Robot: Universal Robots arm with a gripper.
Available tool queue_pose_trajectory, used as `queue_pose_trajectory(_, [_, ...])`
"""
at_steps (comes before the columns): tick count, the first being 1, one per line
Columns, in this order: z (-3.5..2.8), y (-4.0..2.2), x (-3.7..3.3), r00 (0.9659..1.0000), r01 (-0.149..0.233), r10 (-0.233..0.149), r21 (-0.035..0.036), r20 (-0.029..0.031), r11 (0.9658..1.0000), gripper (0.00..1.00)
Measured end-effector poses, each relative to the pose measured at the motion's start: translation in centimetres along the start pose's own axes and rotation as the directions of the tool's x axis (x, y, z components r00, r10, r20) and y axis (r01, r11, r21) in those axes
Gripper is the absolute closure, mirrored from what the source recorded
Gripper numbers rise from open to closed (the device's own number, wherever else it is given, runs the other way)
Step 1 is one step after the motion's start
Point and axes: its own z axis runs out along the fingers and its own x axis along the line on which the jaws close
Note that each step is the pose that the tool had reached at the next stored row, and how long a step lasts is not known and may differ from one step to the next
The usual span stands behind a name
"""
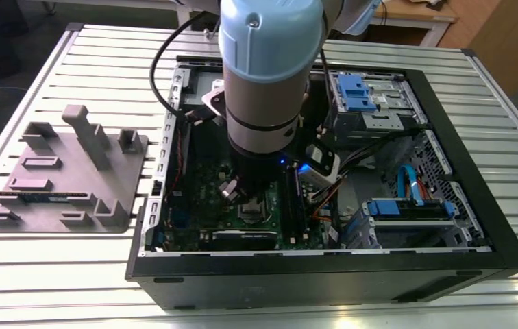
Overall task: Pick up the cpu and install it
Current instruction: 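Install the first cpu locking lever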
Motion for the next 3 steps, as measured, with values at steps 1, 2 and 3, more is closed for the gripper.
queue_pose_trajectory(1, [-0.03,0.0,0.0,1.0,0.0,0.0,0.0,0.0,1.0,0.9])
queue_pose_trajectory(2, [-0.03,0.0,0.0,1.0,0.0,0.0,0.0,0.0,1.0,0.9])
queue_pose_trajectory(3, [-0.03,0.0,0.0,1.0,0.0,0.0,0.0,0.0,1.0,0.9])
